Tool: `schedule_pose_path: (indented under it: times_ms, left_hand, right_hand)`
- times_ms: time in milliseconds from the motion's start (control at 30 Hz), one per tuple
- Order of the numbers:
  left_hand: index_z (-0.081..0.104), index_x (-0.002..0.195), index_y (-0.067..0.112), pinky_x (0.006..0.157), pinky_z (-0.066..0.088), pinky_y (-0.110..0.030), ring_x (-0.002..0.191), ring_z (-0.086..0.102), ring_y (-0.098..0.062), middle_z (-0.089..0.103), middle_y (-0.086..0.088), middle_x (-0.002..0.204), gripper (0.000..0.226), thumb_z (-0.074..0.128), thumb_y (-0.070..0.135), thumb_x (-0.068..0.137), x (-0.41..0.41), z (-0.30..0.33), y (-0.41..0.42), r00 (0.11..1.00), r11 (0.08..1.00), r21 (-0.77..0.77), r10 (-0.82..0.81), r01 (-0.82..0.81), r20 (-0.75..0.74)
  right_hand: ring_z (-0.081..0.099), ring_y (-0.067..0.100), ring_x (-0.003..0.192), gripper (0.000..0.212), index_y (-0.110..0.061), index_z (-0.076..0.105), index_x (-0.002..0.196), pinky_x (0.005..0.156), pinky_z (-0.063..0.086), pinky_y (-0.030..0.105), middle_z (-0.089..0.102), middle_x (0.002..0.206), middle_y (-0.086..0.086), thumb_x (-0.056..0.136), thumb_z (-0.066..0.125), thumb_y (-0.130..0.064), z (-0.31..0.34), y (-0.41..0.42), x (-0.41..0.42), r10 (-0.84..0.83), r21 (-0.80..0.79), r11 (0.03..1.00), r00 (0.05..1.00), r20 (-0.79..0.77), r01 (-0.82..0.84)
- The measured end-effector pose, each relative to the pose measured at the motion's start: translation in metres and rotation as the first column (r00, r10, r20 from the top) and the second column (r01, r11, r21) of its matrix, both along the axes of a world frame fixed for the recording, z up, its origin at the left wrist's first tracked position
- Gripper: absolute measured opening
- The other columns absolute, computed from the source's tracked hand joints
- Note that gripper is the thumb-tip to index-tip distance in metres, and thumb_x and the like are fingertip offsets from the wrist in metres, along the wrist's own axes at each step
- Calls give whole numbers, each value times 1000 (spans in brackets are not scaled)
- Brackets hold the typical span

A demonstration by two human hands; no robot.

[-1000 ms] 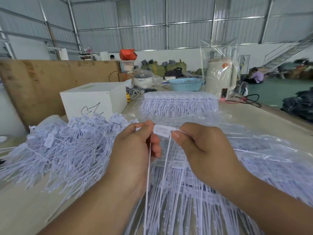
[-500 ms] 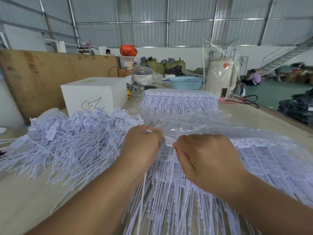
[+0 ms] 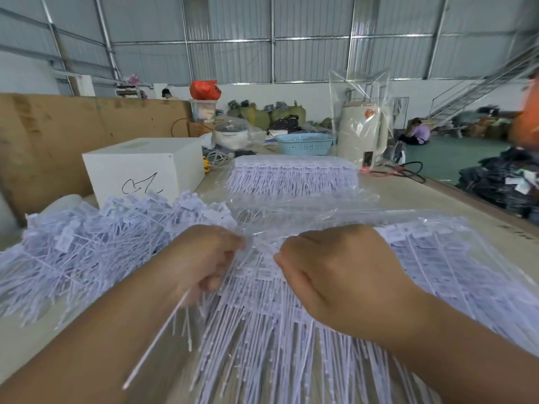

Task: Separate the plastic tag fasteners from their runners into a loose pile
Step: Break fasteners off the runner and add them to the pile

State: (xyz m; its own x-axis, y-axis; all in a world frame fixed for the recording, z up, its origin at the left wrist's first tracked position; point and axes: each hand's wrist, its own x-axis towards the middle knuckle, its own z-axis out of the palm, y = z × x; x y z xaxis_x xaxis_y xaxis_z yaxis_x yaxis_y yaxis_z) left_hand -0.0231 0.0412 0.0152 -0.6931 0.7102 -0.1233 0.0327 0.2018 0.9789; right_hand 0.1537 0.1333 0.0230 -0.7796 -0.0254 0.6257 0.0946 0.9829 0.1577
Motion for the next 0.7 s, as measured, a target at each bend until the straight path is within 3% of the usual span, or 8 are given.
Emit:
schedule_pose_path:
  times_ms: [67,133,233,300,433,533,633,700]
  left_hand:
    - [60,67,13,36,23,-13,31,31,-10,44,0,43,23,62,13,90,12,3,3,999,986,164,0,6,-33]
    - [71,70,21,40,32,-17,36,46,-12,59,-4,53,29,59,35,92,28,5,6,994,961,259,-81,97,-71]
    - [71,73,32,42,35,-20,47,52,-14,66,-3,62,36,55,64,80,42,1,1,959,912,302,-250,279,-132]
    - [70,82,30,41,36,-21,50,53,-12,65,1,64,25,58,52,79,43,-4,-2,934,894,300,-266,332,-240]
    - [70,88,25,43,38,-17,51,54,-12,63,2,62,12,69,36,83,44,-10,-2,915,864,352,-256,361,-311]
    - [72,84,25,43,39,-15,48,56,-11,64,-1,60,10,69,35,83,48,-11,-1,937,857,417,-187,302,-294]
    - [70,84,18,41,39,-14,43,55,-10,66,-5,58,4,68,14,85,47,-11,1,956,864,465,-54,190,-289]
    - [68,83,20,41,39,-14,43,53,-11,66,-4,57,14,67,7,87,47,-12,0,948,878,447,-28,174,-316]
  right_hand:
    - [34,20,34,31,-16,45,64,32,33,30,33,48,-6,93,45,-26,2,1,0,-19,-30,999,1000,13,20]
    - [39,19,39,33,-19,47,74,38,38,32,35,52,-10,99,35,-38,3,4,-2,-51,-117,991,997,58,58]
    - [42,15,51,32,-29,54,89,53,41,34,34,55,-11,100,29,-46,-1,14,-6,-85,-239,964,988,131,115]
    - [41,11,50,29,-30,48,76,52,38,35,39,54,-10,99,37,-44,-2,18,-6,-39,-351,934,995,89,68]
    - [42,14,47,33,-17,60,77,50,38,38,42,50,-5,99,47,-37,-3,23,-5,27,-508,861,999,25,-10]
    - [40,14,45,36,-20,56,70,50,35,38,42,48,-5,97,46,-41,-3,27,-3,45,-574,818,999,27,-21]
    - [37,13,45,40,-24,44,62,51,36,41,40,48,-5,96,47,-45,-3,27,-3,28,-594,805,999,37,-1]
    - [37,13,44,40,-21,48,64,51,38,41,37,47,-5,96,47,-45,-3,27,-3,43,-601,799,998,47,-7]
